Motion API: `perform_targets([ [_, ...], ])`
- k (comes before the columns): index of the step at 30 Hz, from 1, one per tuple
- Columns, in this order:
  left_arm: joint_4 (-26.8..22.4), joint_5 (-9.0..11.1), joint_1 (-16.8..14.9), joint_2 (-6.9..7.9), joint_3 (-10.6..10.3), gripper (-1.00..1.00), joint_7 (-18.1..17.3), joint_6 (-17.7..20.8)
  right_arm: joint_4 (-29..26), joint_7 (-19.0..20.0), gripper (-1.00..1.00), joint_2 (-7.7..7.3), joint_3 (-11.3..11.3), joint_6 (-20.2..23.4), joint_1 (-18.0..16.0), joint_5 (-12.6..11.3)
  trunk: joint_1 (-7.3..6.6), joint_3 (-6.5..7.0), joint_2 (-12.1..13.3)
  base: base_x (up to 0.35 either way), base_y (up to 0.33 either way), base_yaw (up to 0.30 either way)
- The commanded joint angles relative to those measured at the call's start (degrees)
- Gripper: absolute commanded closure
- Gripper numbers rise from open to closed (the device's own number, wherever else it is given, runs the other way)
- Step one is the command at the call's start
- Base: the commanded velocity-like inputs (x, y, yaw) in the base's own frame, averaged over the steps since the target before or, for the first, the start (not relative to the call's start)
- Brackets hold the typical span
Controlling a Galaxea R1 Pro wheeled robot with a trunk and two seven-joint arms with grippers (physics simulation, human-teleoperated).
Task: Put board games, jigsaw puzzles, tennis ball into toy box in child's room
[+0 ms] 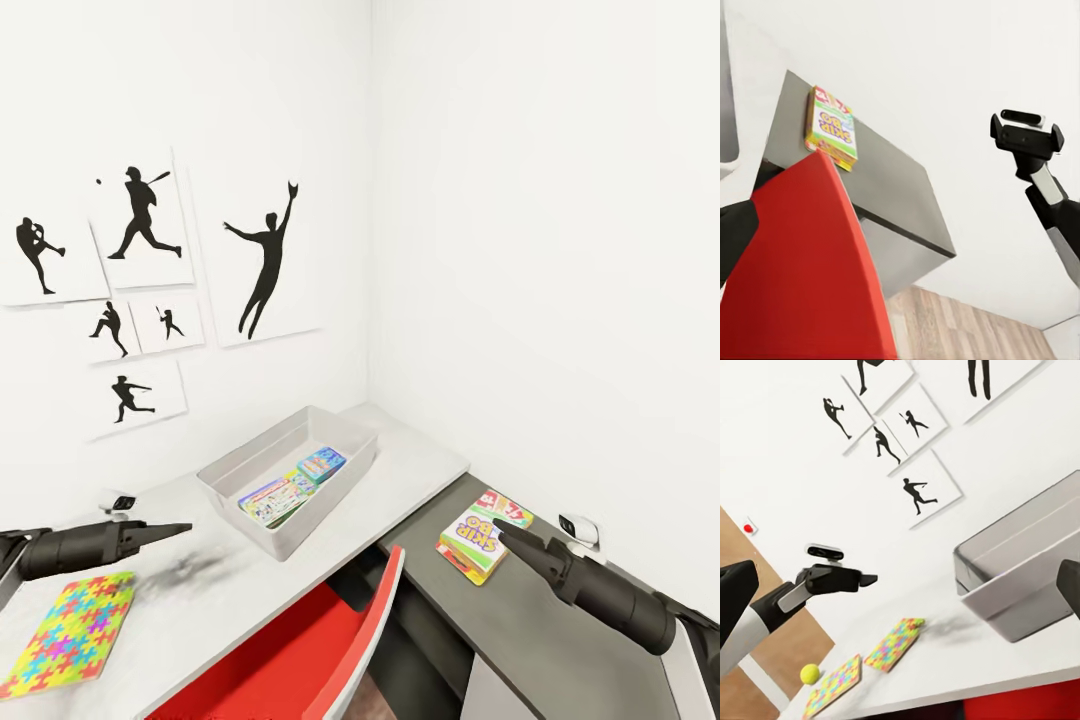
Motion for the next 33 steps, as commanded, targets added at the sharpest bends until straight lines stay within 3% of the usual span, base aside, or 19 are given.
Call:
perform_targets([
  [1,0.0,0.0,0.2,0.15,0.0,-1.00,-0.2,0.6,0.0,0.1,-1.00,0.00,0.0,0.5,0.0,-0.2,0.01,-0.05,-0.1,0.000,0.000,0.226],
  [9,0.2,0.0,1.0,2.21,2.3,-1.00,-0.2,0.5,-0.1,0.1,-1.00,0.02,0.0,0.5,0.0,-0.2,0.01,0.21,-0.1,-0.019,0.034,0.256],
  [24,0.3,0.0,1.2,2.53,3.0,-1.00,-0.2,0.5,-0.2,0.0,-1.00,0.03,0.0,0.5,0.0,-0.2,0.01,0.68,-0.1,-0.067,0.183,0.265],
  [33,0.3,0.0,1.3,2.57,3.1,-1.00,-0.2,0.5,0.0,0.0,-1.00,0.09,0.0,0.4,0.0,-0.2,0.01,0.71,-0.1,-0.087,0.265,0.054],
])
